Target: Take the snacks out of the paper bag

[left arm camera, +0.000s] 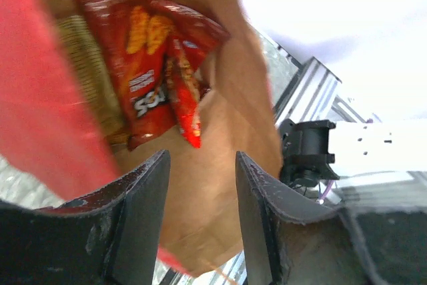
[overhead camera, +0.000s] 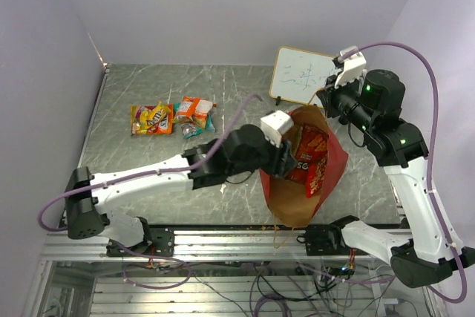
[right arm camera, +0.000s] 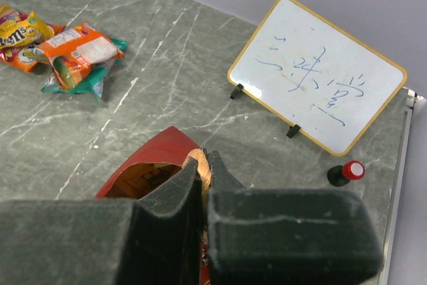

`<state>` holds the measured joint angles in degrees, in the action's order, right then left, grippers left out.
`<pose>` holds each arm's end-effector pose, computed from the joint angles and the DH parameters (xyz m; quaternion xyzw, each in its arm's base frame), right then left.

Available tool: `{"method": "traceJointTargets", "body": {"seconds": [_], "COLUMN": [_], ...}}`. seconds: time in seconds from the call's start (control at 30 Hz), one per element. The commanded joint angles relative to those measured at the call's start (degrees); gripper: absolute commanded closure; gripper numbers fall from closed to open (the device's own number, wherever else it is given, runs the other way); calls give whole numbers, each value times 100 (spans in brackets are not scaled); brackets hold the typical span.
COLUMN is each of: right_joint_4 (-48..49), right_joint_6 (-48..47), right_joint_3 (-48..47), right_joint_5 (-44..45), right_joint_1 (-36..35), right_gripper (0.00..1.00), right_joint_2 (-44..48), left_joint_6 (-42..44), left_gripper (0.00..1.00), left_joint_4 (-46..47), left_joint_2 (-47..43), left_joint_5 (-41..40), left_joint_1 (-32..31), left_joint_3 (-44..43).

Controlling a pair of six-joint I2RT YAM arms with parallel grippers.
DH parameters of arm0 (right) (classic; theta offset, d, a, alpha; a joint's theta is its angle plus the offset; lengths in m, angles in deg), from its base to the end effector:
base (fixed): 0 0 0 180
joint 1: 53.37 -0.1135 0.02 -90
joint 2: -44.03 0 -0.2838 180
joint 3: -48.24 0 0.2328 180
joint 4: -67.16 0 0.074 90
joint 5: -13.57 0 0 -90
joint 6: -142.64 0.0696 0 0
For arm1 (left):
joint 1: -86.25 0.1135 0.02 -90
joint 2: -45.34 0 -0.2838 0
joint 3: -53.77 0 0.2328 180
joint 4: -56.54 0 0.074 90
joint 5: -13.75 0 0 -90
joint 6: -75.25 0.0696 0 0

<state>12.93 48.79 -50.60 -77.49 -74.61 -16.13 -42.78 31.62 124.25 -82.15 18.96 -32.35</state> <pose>0.1849 0.0732 0.4667 -0.1784 0.7760 0.0987 0.5969 0.1351 -0.3042 0.3776 0.2423 0.7698 -0.4074 0.4275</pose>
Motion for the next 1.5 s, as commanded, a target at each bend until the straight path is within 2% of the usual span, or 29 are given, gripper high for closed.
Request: {"method": "traceJointTargets", "body": {"seconds": [0.0,0.07,0.13,0.27,0.37,0.47,0.6,0.73,0.8,0.87,0.97,1.1,1.27,1.47], "right_joint_4": [354,324,280,135,48,26,37,24,11,1,-33,-61,-91,-90], "right_joint_6": [-71,-80,-89,-147,-229,-260,-209,-194,-218,-229,-238,-230,-229,-217], "right_joint_3": [-374,-404,-443,-562,-649,-724,-766,-817,-825,-845,-882,-907,-954,-991], "right_joint_5": [-15,-25,-56,-132,-130,-125,-207,-259,-264,-245,-241,-234,-235,-243], "right_joint_1": [5,5,5,5,5,5,5,5,5,2,1,7,5,5], "right_gripper": [100,100,100,100,100,100,100,100,100,100,100,100,100,100], "right_joint_2": [34,24,-7,-46,-74,-81,-101,-103,-93,-88,-88,-67,-81,-102], "left_joint_6": [819,841,789,769,619,467,564,422,411,298,224,145,58,100], "left_gripper": [46,49,58,61,64,64,63,63,61,53,35,25,24,30], "left_joint_4": [455,599,781,1182,1294,1250,1667,1046,1055,945,790,671,594,787], "left_joint_2": [519,807,1106,1694,2057,2380,2686,3171,3335,3489,3682,3893,4151,4403], "left_joint_5": [-433,-346,-383,-530,-941,-1554,-2046,-2644,-2626,-2691,-2683,-2678,-2458,-2023], "left_joint_1": [-497,-545,-549,-549,-549,-549,-544,-491,-434,-386,-316,-254,-186,-159], "left_joint_3": [-511,-648,-728,-817,-904,-970,-879,-1492,-1600,-1735,-1892,-2093,-2357,-2610]}}
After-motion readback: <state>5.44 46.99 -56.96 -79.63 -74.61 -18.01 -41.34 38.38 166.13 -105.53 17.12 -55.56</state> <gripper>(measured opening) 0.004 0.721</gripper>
